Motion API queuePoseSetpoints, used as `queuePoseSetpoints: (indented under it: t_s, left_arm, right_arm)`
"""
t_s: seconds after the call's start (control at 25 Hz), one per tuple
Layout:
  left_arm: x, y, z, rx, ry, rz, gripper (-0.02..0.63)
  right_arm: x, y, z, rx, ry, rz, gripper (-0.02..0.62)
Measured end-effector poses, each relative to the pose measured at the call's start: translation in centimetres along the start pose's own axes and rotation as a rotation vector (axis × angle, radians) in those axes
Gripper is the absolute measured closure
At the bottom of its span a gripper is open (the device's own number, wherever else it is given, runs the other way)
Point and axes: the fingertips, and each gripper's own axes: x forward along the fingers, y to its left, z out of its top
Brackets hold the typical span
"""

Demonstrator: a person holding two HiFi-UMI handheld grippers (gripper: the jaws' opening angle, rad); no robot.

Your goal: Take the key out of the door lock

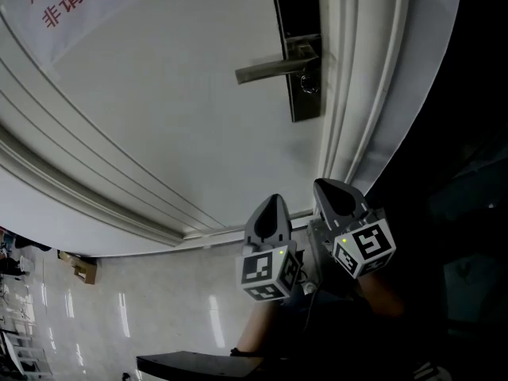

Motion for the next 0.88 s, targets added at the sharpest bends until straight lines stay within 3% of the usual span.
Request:
queuePoseSetpoints:
  t_s: [0.2, 0.36, 0.44, 0.68, 0.88]
  left_arm:
    - [2.5, 0.6, 0.6, 0.0, 0.023, -0.043, 0.606]
    - [4.3, 1.5, 1.7, 0.01, 0.034, -0.078, 0.606]
    - [5.1, 2.0, 2.5, 0.008, 0.03, -0.097, 0.606]
    - [6.9, 3.9, 3.8, 0.021, 0.031, -0.16, 0.606]
    - [8.8, 3.8, 5.0, 0.015, 0.03, -0.238, 0.606]
  right_arm:
    - [1.9, -0.9, 0.5, 0.016, -0.023, -0.025, 0.595]
    - [3.2, -0.4, 2.8, -0.023, -0.117, 0.035, 0.595]
    - [3.8, -0.8, 3.9, -0.061, -0.139, 0.018, 0.594]
    - [5.3, -2.1, 7.9, -0.272, -0.149, -0.085, 0.594]
    - [6.6, -2.5, 10.5, -0.507, -0.093, -0.177, 0.592]
